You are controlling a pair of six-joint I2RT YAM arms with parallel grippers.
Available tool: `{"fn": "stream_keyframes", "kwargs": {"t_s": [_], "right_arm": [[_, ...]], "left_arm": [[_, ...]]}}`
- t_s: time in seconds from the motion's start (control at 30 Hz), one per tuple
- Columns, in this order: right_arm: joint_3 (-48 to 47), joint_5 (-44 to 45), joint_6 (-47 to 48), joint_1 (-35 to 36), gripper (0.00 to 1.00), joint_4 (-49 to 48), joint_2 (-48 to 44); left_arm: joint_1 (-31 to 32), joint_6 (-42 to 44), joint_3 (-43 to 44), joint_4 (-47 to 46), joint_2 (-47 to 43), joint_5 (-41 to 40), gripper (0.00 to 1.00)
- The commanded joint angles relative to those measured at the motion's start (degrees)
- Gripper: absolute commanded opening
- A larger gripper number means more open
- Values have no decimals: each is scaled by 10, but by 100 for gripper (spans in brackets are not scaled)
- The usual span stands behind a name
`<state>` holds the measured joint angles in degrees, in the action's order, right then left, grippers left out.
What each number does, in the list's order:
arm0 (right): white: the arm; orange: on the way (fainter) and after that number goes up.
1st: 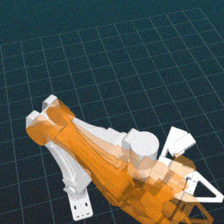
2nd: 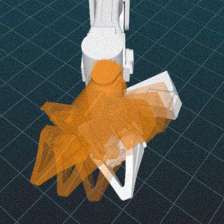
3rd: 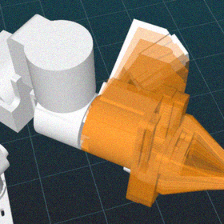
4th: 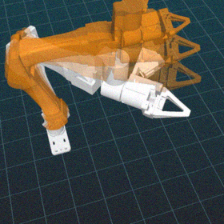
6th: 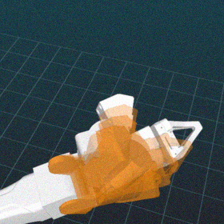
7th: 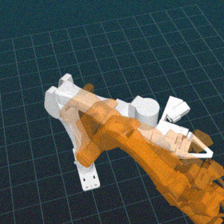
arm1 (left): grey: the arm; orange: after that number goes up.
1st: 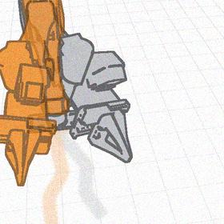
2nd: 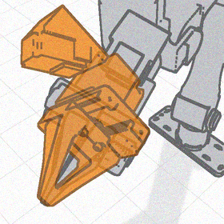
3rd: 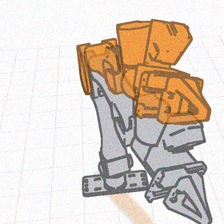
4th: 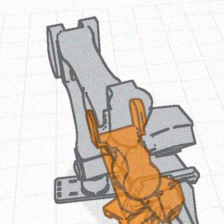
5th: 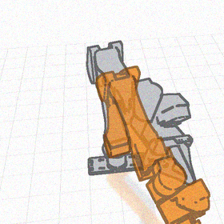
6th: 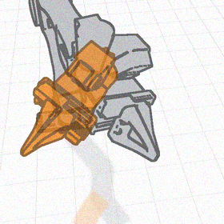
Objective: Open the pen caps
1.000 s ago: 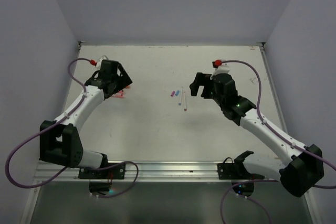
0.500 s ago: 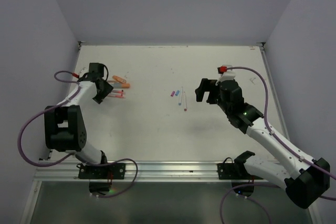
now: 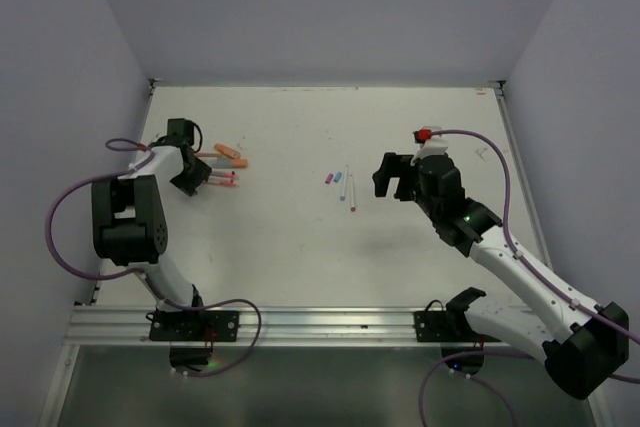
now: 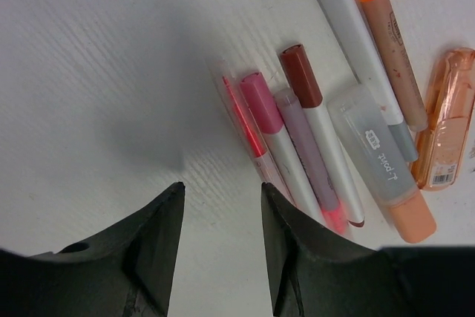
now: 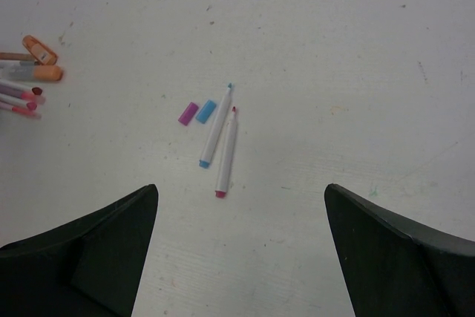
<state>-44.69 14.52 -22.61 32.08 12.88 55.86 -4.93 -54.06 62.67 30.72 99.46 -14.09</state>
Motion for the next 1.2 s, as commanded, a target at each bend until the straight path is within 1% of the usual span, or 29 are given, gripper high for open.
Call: {"fn": "stream_keyframes", "kwargs": {"t_s": [0.0,0.17,0.4,0.53,0.77,1.17], "right_arm": [[3,16,13,-3,98,-11,-9],[3,16,14,-3,99,-13,-5],[5,14,17,-3,99,-14,-4],[5,12,18,-3,98,-15,-7],[4,10,20,-3,99,-15,-7],[5,11,20,-3,99,-11,-10]], "left_arm": [[-12,-16,26,-15,14,-2,49],[-19,-13,42,-10,40,3,48],[-21,-13,51,-15,52,12,47],[-21,-20,49,-21,35,27,47],[-22,-34,44,-23,6,25,46],[-22,-35,61,0,44,21,45]]}}
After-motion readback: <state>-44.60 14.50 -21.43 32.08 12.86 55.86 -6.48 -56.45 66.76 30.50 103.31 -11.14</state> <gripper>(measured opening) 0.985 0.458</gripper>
